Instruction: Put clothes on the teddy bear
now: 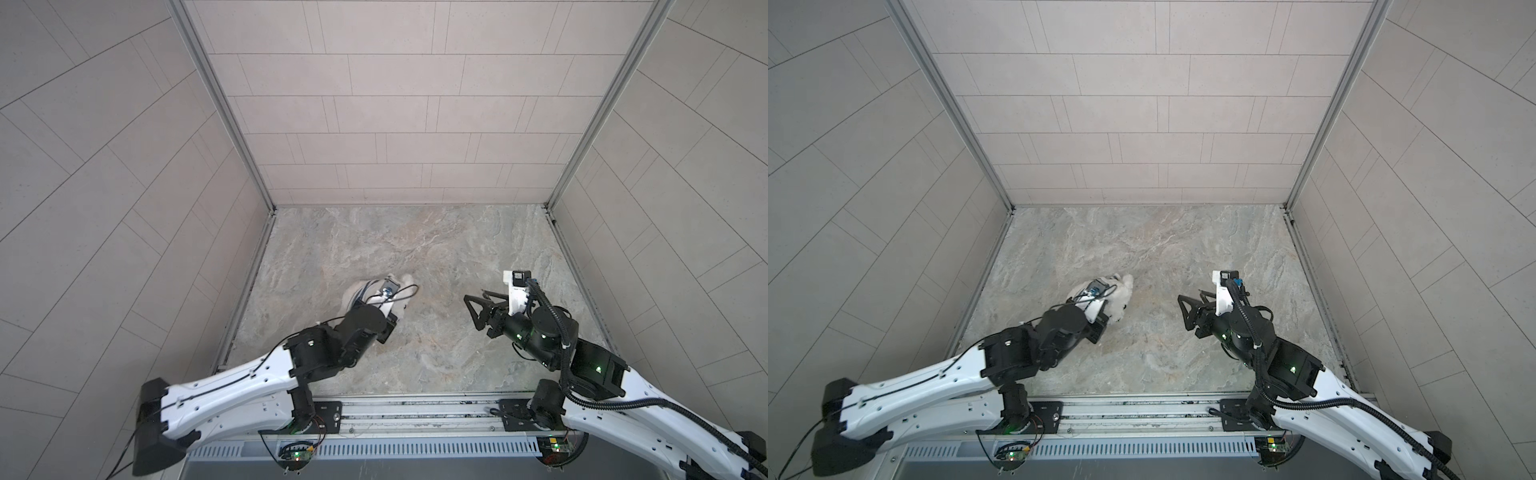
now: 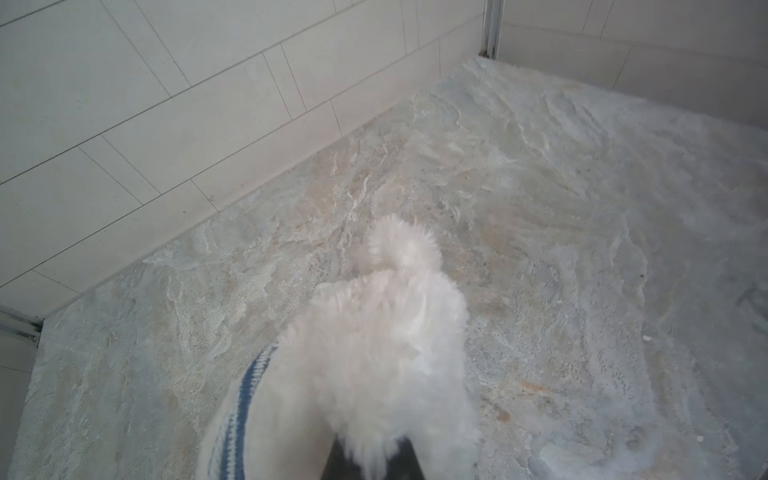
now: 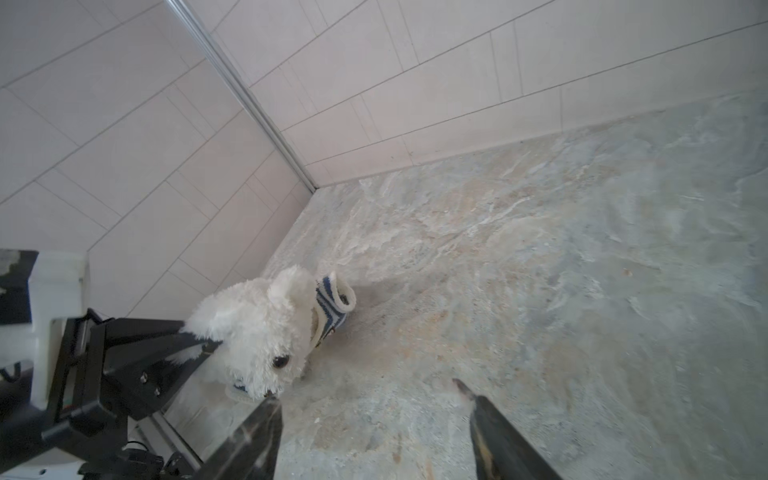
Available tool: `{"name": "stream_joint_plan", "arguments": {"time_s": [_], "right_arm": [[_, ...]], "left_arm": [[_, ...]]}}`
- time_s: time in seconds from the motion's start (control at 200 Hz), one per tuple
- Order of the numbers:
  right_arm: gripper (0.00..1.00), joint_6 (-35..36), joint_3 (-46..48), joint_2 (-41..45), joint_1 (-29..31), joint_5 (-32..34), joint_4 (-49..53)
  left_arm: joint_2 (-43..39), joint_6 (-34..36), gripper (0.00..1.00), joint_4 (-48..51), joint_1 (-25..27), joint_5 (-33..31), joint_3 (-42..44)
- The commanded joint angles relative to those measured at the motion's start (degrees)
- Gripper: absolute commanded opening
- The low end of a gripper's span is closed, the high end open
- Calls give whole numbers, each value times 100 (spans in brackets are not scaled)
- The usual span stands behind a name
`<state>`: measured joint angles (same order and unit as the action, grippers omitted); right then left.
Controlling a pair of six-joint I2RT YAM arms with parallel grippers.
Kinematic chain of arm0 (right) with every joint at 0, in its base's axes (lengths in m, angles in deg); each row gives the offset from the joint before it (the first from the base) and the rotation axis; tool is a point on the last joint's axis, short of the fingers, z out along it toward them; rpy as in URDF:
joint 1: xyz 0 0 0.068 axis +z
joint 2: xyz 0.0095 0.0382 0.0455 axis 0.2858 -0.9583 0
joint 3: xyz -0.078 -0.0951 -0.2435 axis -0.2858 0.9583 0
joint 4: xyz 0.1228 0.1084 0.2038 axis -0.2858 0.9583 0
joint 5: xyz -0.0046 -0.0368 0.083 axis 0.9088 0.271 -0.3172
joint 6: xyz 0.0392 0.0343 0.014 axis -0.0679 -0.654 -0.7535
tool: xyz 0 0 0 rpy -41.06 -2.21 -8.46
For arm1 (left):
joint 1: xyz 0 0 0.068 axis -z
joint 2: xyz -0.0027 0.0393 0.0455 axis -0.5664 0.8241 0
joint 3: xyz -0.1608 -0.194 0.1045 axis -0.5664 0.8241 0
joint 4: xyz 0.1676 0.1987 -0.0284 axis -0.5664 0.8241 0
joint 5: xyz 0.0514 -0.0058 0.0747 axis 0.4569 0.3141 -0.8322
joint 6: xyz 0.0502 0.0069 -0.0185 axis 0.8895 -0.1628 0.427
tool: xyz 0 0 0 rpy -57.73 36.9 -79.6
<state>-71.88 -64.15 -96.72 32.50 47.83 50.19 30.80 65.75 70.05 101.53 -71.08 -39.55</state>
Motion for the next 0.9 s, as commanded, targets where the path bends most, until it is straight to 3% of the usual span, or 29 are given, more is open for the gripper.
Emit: {"name": "stream_joint_plan", "arguments": {"time_s": [0.0,0.095,0.245,0.36,0.411,0.496,0.571,0.696,0.806,0.896], "right_arm": [[76,-163,37,415,-486,-119,780],[78,-166,102,535,-865,-377,1146],[79,-298,594,386,-1061,-851,1003],[80,-377,917,157,-1056,-1176,591],[81,-413,1019,28,-1057,-1375,363],[82,-473,1160,-265,-1061,-1700,-72],[84,-521,1304,-529,-1037,-1931,-443],[87,-495,1353,-1010,-932,-2167,-969],[89,-578,1352,-1561,-780,-2321,-1479],[90,-660,1329,-1973,-574,-2319,-1844]], "left_arm": [[570,-602,0,-570,530,-879,130],[1131,-1152,1,-985,891,-483,306],[1470,-1843,35,-1830,1128,445,734],[1235,-2154,56,-2435,1129,1274,1131],[986,-2237,68,-2433,1108,1577,1222],[458,-2285,79,-1995,868,2222,1188],[-61,-2294,81,-1457,483,2671,1126],[-626,-2220,65,-242,-605,3287,683],[-217,-1960,62,853,-1548,3769,-47],[274,-1710,59,1411,-1712,3688,-461]]}}
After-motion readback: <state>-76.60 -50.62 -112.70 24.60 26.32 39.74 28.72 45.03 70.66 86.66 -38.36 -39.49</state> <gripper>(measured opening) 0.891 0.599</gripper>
